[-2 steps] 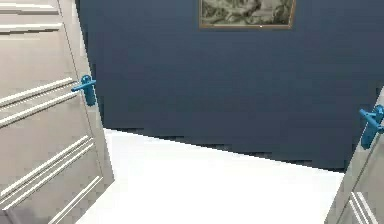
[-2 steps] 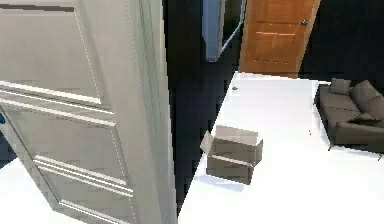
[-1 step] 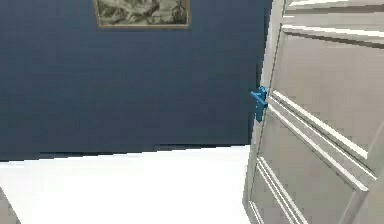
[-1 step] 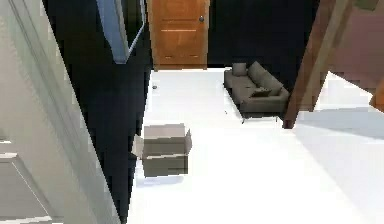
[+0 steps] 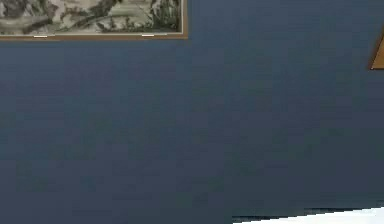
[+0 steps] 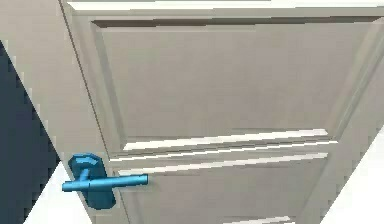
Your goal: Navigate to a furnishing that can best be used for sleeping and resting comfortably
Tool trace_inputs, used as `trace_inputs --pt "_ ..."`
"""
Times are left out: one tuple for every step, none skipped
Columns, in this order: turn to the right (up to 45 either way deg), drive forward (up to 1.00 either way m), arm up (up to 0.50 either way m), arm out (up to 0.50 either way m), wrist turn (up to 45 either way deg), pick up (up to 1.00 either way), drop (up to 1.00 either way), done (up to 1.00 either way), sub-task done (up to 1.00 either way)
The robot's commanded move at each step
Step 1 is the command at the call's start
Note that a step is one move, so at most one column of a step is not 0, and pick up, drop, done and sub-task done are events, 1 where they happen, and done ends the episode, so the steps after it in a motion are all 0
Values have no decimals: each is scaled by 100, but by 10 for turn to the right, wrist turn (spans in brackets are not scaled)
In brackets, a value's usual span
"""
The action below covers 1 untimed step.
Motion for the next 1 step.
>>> trace_inputs --pt "0 30 0 0 0 0 0 0 0"
